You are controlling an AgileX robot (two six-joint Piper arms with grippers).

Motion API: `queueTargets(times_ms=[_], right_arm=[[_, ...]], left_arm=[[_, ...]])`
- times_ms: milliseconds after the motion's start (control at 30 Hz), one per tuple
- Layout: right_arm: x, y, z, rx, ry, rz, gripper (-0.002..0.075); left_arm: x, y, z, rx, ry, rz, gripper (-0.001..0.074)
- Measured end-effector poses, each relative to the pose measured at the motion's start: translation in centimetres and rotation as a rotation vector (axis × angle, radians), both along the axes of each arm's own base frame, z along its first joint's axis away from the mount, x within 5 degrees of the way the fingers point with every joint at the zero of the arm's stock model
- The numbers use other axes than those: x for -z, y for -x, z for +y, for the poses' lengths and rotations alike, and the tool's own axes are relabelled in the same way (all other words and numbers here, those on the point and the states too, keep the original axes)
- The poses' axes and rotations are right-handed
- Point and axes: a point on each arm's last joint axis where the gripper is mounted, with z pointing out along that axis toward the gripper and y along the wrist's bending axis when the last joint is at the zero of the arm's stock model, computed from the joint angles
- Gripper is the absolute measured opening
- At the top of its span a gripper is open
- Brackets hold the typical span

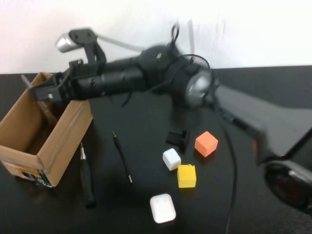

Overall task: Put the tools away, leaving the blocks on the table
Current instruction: Place the Scissors into the box, then pick up the long Screwdriver from the table

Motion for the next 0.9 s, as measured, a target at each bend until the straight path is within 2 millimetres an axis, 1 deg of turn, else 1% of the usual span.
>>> queueTargets(times_ms=[100,167,233,333,400,467,567,600,667,767,867,900], right_arm=[[-3.2,0.4,-3.1,0.106,0.18,-0.137,0.003],[-4.8,0.6,-5.2,0.207,0.312,-0.182,-0.0008],[-6.3,1.0,-7.7,0.323,0.459,-0.211,-0.0003],[-8.1,1.6,-11.5,0.456,0.613,-0.175,-0.0003],[-9.1,2.1,-13.6,0.506,0.664,-0.164,-0.0003],[-9.7,2.5,-15.6,0.567,0.675,-0.146,-0.0003],[-9.5,2.9,-18.0,0.636,0.647,-0.099,-0.0003],[-9.0,3.1,-18.6,0.644,0.64,-0.084,-0.0003],[-7.6,3.5,-19.6,0.659,0.659,-0.053,-0.0003],[-5.0,4.4,-21.2,0.711,0.693,0.022,-0.0003],[-3.3,5.6,-22.8,0.78,0.679,0.007,-0.0003],[-2.7,6.3,-23.4,0.797,0.676,-0.001,-0.0003]], left_arm=[[0.0,0.0,0.0,0.0,0.0,0.0,-0.0004],[0.0,0.0,0.0,0.0,0.0,0.0,-0.0003],[0.0,0.0,0.0,0.0,0.0,0.0,-0.0003],[0.0,0.0,0.0,0.0,0.0,0.0,-0.0003],[0.0,0.0,0.0,0.0,0.0,0.0,-0.0003],[0.0,0.0,0.0,0.0,0.0,0.0,-0.0003],[0.0,0.0,0.0,0.0,0.0,0.0,-0.0003],[0.0,0.0,0.0,0.0,0.0,0.0,-0.0003],[0.0,0.0,0.0,0.0,0.0,0.0,-0.0003],[0.0,0.0,0.0,0.0,0.0,0.0,-0.0003],[0.0,0.0,0.0,0.0,0.0,0.0,-0.0003],[0.0,0.0,0.0,0.0,0.0,0.0,-0.0003]])
